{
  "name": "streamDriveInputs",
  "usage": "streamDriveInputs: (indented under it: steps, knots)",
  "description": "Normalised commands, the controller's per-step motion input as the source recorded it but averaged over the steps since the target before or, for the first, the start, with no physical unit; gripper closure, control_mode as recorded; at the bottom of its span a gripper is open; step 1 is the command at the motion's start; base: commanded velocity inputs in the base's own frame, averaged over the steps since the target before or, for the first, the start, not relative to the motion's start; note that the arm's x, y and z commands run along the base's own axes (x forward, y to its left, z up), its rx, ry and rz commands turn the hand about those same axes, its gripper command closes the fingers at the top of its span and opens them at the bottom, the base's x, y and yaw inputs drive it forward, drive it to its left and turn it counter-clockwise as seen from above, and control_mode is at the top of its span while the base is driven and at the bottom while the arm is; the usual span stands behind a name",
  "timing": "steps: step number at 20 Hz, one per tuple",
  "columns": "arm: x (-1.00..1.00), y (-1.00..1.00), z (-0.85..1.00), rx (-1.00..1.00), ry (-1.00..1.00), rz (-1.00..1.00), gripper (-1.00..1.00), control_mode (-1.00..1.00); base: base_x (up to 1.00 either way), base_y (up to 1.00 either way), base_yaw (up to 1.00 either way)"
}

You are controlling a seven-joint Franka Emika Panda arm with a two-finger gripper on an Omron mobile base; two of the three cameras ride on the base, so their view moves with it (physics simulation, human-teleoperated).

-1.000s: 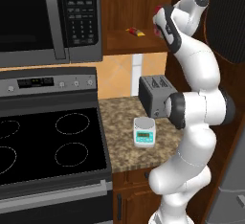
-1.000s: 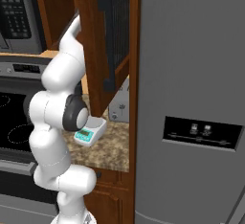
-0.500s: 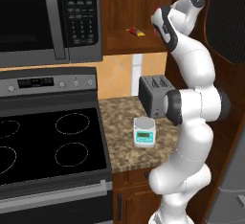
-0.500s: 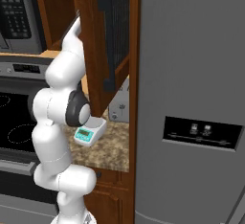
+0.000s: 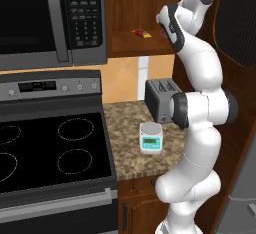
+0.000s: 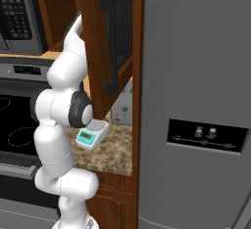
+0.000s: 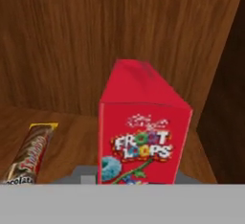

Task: Pick the cereal and place it on the digital scale for weighing, and close the cabinet.

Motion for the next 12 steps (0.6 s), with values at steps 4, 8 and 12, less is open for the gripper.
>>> streamDriveInputs:
  steps: [4,8,12]
  knots:
    - [-0.01,0.01,-0.22,0.0,0.0,0.08,1.0,-1.0,0.0,0.0,0.0]
    - [-0.6,0.23,-0.11,0.01,-0.06,0.02,1.0,-1.0,0.0,0.0,0.0]
    - [-1.0,0.47,-0.08,0.04,-0.03,-0.01,1.0,-1.0,0.0,0.0,0.0]
